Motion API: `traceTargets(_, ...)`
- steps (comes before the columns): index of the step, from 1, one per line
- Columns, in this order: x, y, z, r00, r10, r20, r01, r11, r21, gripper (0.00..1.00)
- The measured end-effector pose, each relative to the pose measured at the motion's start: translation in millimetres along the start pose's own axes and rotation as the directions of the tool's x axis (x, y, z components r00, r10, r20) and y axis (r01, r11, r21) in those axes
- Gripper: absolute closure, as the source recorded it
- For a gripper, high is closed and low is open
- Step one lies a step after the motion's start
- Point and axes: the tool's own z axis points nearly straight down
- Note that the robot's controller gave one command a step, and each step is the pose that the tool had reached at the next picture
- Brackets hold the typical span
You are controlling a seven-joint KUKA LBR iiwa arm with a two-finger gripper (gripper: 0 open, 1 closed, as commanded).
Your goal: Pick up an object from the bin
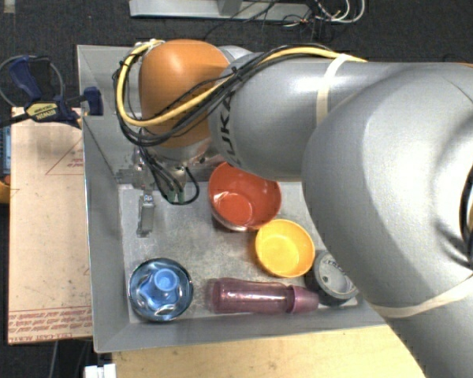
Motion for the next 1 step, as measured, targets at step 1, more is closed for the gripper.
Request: traceTargets(1, -2.5, -1.1, -5.1, 1.0, 0.005, 0.008, -0.005, 1.0, -0.002, 0.0)
